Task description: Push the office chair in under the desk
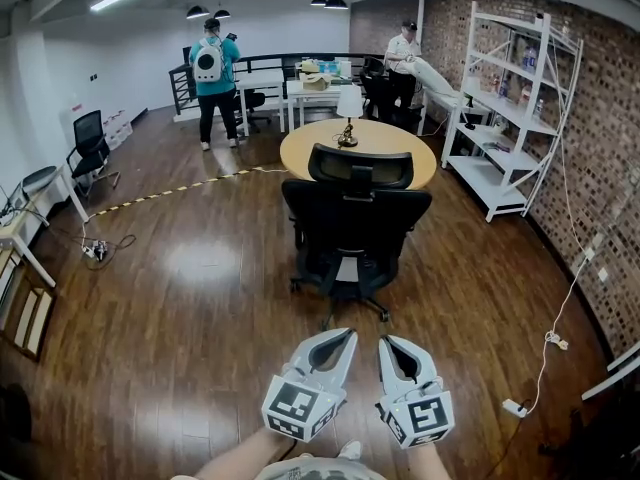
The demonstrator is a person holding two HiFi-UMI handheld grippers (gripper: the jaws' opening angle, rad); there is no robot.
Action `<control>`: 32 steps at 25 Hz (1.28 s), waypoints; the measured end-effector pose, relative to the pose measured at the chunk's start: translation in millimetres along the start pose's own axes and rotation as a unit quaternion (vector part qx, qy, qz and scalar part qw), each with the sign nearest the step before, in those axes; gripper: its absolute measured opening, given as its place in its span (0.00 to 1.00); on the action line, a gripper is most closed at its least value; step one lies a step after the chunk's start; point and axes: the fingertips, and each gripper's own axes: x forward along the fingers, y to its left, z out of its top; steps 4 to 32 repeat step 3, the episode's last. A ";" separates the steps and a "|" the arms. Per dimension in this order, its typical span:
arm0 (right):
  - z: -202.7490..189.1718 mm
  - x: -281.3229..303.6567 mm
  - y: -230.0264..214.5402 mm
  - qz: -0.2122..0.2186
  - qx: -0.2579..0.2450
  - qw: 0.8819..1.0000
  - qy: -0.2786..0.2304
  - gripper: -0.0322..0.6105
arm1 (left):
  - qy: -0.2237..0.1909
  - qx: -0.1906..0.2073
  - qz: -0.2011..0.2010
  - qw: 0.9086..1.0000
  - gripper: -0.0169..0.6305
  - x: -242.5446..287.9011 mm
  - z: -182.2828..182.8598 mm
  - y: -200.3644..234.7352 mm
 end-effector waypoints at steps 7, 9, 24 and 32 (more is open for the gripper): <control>-3.3 -0.7 -1.3 -0.002 0.001 1.000 0.004 0.05 | 0.004 -0.005 0.000 1.000 0.05 0.2 -2.8 1.4; -3.3 -0.7 -1.3 -0.002 0.001 1.000 0.004 0.05 | 0.004 -0.005 0.000 1.000 0.05 0.2 -2.8 1.4; -3.3 -0.7 -1.3 -0.002 0.001 1.000 0.004 0.05 | 0.004 -0.005 0.000 1.000 0.05 0.2 -2.8 1.4; -3.3 -0.7 -1.3 -0.002 0.001 1.000 0.004 0.05 | 0.004 -0.005 0.000 1.000 0.05 0.2 -2.8 1.4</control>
